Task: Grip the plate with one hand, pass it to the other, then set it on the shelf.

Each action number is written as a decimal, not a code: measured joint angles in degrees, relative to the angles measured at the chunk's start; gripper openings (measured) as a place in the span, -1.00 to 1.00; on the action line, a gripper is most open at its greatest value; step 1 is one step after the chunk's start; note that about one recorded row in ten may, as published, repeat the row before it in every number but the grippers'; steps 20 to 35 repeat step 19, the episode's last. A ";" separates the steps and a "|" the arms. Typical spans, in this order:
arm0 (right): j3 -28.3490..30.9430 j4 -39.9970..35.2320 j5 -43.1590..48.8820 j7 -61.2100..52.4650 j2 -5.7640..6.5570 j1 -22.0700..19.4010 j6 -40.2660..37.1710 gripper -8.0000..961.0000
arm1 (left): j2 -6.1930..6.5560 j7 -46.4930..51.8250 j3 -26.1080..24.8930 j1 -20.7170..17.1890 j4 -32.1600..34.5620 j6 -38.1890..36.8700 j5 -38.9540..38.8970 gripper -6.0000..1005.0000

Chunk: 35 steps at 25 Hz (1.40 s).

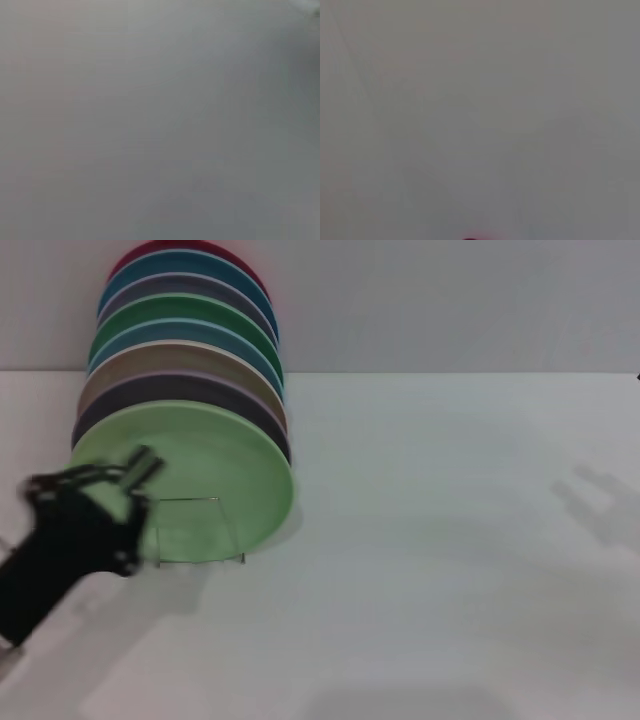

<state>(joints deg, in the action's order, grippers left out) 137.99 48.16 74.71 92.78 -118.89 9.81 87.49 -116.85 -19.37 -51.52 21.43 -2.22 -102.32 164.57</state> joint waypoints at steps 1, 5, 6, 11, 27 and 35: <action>0.11 -0.05 0.01 0.94 -0.04 -0.20 -0.01 0.24 | -0.45 0.05 -3.87 -1.68 -0.96 -0.33 -0.11 -0.84; 0.00 -1.79 -1.79 14.13 -0.72 -1.87 -0.05 0.24 | -1.79 3.28 -20.96 -7.78 -5.21 0.44 -0.25 -0.74; -0.10 -3.41 -3.66 17.91 -0.83 -2.14 -0.15 0.24 | -1.91 6.61 -24.93 -8.93 -5.90 0.75 -0.25 -0.70; -0.49 -17.65 -17.88 42.54 -1.00 -2.13 -0.08 0.32 | -1.61 24.72 -35.34 -10.35 -4.92 2.58 -0.26 -0.36; 0.02 -26.35 -24.62 54.80 -0.99 0.78 -0.12 0.59 | -2.09 25.96 -37.62 -9.86 -4.28 8.19 -0.23 -0.19; 0.02 -26.35 -24.62 54.80 -0.99 0.78 -0.12 0.59 | -2.09 25.96 -37.62 -9.86 -4.28 8.19 -0.23 -0.19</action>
